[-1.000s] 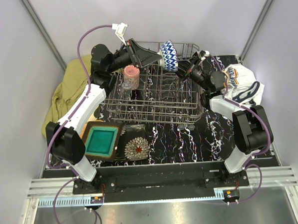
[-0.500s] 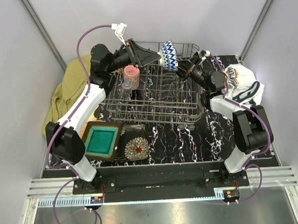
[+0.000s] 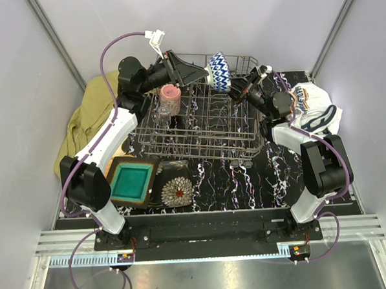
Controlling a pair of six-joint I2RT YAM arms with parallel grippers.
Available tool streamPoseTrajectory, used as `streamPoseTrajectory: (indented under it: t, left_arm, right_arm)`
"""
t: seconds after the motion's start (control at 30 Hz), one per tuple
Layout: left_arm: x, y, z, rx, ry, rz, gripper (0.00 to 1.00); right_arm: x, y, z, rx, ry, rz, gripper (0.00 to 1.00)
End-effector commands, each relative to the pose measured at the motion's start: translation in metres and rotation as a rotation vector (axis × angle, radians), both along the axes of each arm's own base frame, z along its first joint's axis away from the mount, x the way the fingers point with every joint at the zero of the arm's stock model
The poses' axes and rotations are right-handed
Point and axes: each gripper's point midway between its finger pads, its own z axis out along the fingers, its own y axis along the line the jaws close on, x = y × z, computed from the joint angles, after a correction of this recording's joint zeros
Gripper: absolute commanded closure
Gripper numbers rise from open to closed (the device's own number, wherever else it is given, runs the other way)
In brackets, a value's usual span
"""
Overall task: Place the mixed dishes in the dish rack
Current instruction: Pass the bowl from the right arm to the left
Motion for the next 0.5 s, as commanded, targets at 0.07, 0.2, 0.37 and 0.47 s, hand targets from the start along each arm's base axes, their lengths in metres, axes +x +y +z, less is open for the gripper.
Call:
streamPoseTrajectory:
  t: [0.07, 0.2, 0.37, 0.47]
  left_arm:
    - [-0.0078, -0.0065, 0.0003, 0.002, -0.023, -0.067, 0.7]
    - [-0.008, -0.0065, 0.0, 0.003, -0.022, -0.068, 0.46]
    - [-0.01, -0.0069, -0.0038, 0.009, -0.015, -0.075, 0.39]
    - [-0.011, -0.0066, -0.0035, 0.01, -0.016, -0.076, 0.37]
  right_arm:
    - [-0.0087, 0.0002, 0.0296, 0.04, -0.124, 0.014, 1.0]
    - [-0.0076, -0.0007, 0.0307, 0.045, -0.126, 0.013, 1.0]
    - [-0.0089, -0.0014, 0.0313, 0.048, -0.127, 0.011, 1.0]
    - [-0.009, -0.0016, 0.0317, 0.05, -0.127, 0.01, 1.0]
